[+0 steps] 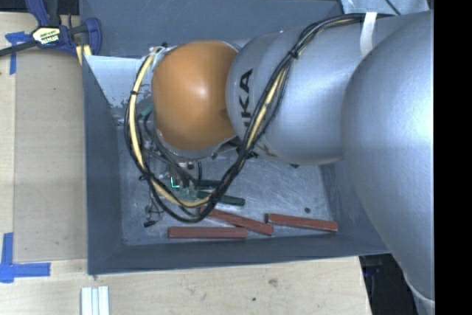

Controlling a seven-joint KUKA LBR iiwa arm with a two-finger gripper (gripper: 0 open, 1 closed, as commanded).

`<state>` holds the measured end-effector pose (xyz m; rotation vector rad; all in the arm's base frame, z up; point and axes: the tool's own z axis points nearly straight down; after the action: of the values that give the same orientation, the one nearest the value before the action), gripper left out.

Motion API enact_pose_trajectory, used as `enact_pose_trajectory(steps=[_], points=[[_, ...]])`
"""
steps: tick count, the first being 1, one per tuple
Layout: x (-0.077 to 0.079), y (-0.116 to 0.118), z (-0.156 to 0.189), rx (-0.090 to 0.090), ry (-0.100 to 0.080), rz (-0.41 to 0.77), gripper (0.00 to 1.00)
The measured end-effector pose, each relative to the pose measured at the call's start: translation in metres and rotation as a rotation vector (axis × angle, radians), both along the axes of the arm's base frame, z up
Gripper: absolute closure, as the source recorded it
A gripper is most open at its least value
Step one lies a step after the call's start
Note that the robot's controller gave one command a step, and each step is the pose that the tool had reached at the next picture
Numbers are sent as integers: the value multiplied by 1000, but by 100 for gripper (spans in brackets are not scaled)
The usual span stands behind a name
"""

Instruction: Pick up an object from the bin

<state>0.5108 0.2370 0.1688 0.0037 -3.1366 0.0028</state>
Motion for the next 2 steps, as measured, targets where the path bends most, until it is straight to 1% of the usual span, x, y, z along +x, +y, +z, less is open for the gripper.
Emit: enact_pose_trajectory(steps=[1, 2], points=[[2, 0, 4, 3, -7, -2, 0], [55, -28, -30, 7, -14, 17, 0]])
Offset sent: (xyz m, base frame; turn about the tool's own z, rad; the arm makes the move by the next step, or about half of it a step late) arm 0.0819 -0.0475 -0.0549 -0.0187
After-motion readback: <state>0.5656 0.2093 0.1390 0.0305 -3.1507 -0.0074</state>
